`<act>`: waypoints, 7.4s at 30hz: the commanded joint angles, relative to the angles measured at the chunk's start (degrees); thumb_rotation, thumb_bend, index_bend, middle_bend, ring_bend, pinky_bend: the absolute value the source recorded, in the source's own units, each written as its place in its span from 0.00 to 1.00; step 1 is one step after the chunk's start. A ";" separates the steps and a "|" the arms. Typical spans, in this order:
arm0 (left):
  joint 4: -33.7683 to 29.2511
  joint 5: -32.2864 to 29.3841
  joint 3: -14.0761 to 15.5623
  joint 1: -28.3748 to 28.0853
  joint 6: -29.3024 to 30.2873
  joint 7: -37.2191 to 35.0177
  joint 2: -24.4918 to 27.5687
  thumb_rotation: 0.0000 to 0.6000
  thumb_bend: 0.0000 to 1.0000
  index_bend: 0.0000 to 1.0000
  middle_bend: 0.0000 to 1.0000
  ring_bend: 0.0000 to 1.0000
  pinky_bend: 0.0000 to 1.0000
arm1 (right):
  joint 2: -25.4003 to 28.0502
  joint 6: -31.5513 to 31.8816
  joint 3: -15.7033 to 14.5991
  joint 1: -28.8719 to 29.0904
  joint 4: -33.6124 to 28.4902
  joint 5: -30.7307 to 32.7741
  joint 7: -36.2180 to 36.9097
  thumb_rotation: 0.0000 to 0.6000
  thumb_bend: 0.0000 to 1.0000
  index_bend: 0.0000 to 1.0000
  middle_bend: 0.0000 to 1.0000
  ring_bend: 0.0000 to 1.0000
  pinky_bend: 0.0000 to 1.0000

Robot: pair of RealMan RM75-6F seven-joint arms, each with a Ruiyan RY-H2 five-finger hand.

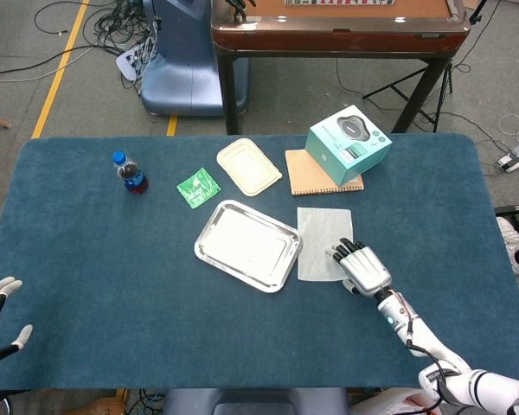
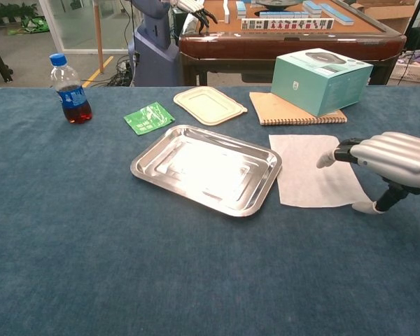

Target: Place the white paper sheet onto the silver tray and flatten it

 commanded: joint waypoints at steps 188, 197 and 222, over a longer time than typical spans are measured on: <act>-6.46 -1.86 -0.19 0.71 0.80 11.36 -1.04 1.00 0.22 0.22 0.18 0.17 0.11 | -19.05 21.54 -12.04 22.49 56.49 -23.67 52.99 1.00 0.49 0.68 0.46 0.31 0.41; -6.06 -1.90 -0.12 0.91 0.93 10.47 -0.73 1.00 0.22 0.22 0.18 0.17 0.11 | -19.10 19.08 -11.95 22.65 56.24 -22.14 52.30 1.00 0.16 0.34 0.29 0.17 0.23; -3.34 -0.52 0.31 0.41 -0.11 5.66 -0.18 1.00 0.22 0.22 0.18 0.17 0.11 | 5.94 6.20 -3.73 22.51 9.26 -9.90 25.93 1.00 0.50 0.29 0.73 0.71 0.61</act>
